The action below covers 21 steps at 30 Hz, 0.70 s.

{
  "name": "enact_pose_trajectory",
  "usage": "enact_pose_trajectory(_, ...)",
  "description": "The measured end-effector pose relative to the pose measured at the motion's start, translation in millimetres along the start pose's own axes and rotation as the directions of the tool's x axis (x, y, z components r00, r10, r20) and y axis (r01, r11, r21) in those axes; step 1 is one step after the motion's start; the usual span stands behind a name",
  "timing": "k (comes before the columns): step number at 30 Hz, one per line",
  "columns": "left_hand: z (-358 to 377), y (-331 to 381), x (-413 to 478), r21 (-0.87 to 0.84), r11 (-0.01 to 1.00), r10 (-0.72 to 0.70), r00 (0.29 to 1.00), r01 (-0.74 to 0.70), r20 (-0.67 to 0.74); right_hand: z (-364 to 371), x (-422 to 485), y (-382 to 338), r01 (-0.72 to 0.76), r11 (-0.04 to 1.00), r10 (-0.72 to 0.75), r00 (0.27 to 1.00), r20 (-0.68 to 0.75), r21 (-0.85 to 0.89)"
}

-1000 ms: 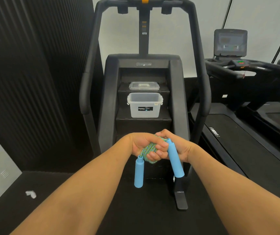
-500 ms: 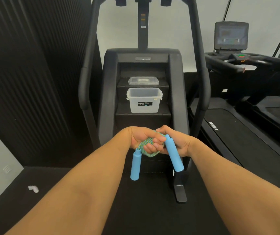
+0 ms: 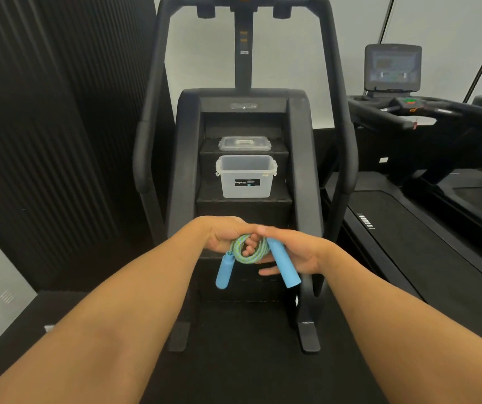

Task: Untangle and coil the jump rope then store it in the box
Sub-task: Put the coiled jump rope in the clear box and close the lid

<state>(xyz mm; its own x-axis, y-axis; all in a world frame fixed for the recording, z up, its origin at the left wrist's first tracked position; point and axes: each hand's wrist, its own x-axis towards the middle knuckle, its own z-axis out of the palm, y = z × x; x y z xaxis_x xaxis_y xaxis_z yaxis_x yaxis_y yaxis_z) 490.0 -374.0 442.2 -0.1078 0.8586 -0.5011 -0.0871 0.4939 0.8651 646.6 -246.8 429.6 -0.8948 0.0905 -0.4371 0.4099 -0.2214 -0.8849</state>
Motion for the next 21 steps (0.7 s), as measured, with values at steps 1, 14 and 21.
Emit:
enact_pose_trajectory(1,-2.8,0.2,-0.9,-0.004,1.000,0.014,0.999,-0.014,-0.031,1.9,0.9,-0.2,0.022,0.998,-0.024,0.999,-0.042,-0.058)
enact_pose_trajectory(14,-16.1,15.1,13.5,-0.253,0.927,0.153,0.895,-0.277,-0.420,-1.2,13.6,-21.8,0.244,0.962,-0.149,0.846,-0.512,0.123)
enact_pose_trajectory(21,4.9,47.0,28.9,-0.329,0.915,0.008,0.826,-0.233,-0.563,-16.2,20.5,-40.9,0.230,0.960,-0.102,0.817,-0.568,0.160)
